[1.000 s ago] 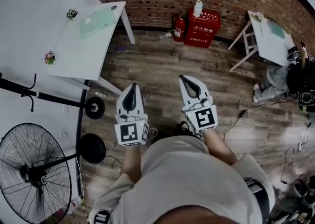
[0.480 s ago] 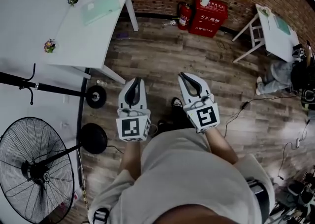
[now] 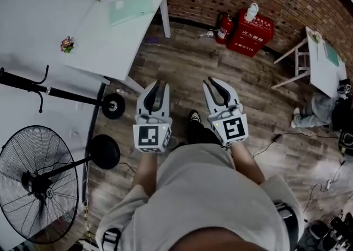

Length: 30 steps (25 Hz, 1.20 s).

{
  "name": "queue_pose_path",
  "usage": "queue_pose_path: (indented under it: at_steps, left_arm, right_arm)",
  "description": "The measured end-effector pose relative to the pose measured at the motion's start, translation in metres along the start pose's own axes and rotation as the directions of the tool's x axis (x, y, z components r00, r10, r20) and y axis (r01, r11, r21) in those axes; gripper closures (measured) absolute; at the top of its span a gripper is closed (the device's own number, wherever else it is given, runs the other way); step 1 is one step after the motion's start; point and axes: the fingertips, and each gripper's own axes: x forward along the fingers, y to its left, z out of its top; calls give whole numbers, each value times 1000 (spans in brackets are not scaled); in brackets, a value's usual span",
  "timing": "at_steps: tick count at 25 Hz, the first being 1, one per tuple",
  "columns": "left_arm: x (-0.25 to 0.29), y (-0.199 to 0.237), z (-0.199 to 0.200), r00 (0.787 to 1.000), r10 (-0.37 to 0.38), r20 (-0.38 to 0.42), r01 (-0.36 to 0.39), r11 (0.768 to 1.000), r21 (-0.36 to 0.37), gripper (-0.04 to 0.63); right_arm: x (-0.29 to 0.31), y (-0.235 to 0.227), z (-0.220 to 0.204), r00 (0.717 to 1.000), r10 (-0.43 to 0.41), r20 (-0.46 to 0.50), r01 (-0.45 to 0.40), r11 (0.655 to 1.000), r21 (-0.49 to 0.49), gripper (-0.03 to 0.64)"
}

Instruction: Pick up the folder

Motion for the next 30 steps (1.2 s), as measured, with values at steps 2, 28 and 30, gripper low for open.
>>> queue_pose_path:
  at_steps: [2, 28, 30]
  left_arm:
    - [17, 11, 1, 1000, 9, -6, -9, 1000, -1, 525]
    - [183, 46, -4, 991, 115, -73, -116, 993, -9, 524]
    - [190, 51, -3, 990, 124, -73, -125, 992, -4, 525]
  right_arm:
    - [18, -11, 0, 1000, 7, -4, -7, 1000, -1, 557]
    - [146, -142, -45, 993, 117, -21, -115, 991, 68, 540]
    - [155, -146, -48, 992, 122, -20, -120, 990, 76, 540]
